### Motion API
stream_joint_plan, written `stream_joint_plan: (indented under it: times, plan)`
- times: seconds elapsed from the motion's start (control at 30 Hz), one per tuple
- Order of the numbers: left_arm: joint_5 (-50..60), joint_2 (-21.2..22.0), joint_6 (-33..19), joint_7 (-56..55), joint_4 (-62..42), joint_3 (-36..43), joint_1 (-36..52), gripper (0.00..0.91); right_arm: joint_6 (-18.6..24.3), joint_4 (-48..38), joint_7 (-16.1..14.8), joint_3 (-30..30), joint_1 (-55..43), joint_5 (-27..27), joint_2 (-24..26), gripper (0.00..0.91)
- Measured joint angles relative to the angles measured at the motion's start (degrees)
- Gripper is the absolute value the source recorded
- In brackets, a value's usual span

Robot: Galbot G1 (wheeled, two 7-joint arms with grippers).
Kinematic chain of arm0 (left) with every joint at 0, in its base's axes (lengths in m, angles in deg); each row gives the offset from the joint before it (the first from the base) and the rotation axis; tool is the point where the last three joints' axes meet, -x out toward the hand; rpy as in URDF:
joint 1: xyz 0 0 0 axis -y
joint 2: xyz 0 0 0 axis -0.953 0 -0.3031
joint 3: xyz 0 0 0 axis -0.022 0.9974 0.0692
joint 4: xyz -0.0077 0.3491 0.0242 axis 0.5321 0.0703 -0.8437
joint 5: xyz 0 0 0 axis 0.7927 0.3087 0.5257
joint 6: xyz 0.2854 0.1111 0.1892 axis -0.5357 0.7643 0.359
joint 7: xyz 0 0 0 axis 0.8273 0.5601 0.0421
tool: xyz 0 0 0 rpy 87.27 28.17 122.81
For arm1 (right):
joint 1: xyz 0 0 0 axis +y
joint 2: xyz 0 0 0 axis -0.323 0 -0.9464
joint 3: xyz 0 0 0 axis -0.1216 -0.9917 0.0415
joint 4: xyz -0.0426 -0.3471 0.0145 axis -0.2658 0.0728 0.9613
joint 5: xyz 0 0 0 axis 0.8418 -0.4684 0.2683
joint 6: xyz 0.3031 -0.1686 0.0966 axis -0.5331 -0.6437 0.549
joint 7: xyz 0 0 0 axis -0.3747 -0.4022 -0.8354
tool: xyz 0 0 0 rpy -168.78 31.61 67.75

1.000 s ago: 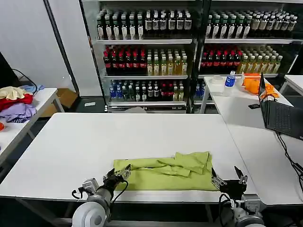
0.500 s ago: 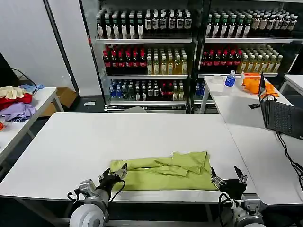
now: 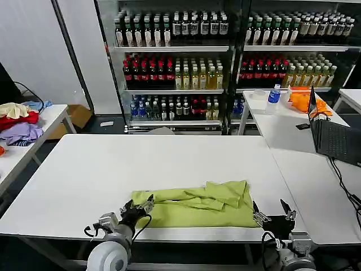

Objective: Fold and organize the clothes.

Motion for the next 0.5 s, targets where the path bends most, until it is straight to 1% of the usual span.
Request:
stream_joint_plan:
  times: [0.2, 0.23, 0.27, 0.3, 0.33, 0.37, 0.4, 0.43, 0.5]
  plan:
    - [0.5, 0.5, 0.8, 0.5, -0.2, 0.9, -0.5, 0.907, 0.0, 0.2, 0.0, 0.4, -0.1, 0.2, 0.3, 0.907]
    - [0.6, 0.5, 0.9, 0.6, -0.1, 1.0, -0.7, 0.887, 0.0, 0.2, 0.0, 0.5, -0.1, 0.3, 0.4, 0.907]
    - [0.7, 0.4, 1.0, 0.8, 0.1, 1.2, -1.0, 0.705, 0.0, 0.2, 0.0, 0.5, -0.1, 0.3, 0.4, 0.907]
    - [0.9, 0.4, 1.0, 1.0, 0.1, 1.3, -1.2, 0.574, 0.0, 0.2, 0.0, 0.5, -0.1, 0.3, 0.4, 0.907]
    - [1.0, 0.4, 1.0, 1.1, 0.1, 1.4, -1.4, 0.514, 0.0, 0.2, 0.0, 0.5, -0.2, 0.3, 0.4, 0.907]
    - [1.0, 0.4, 1.0, 1.2, 0.1, 1.4, -1.4, 0.423, 0.0, 0.2, 0.0, 0.5, -0.2, 0.3, 0.3, 0.907]
    - [1.1, 0.4, 1.0, 1.2, 0.0, 1.3, -1.4, 0.393, 0.0, 0.2, 0.0, 0.5, -0.2, 0.3, 0.3, 0.907]
    - [1.1, 0.4, 0.9, 1.2, -0.1, 1.2, -1.4, 0.333, 0.0, 0.2, 0.0, 0.4, -0.2, 0.3, 0.3, 0.907]
    - [1.1, 0.3, 0.9, 1.3, -0.4, 1.1, -1.4, 0.302, 0.0, 0.2, 0.0, 0.4, -0.2, 0.3, 0.3, 0.907]
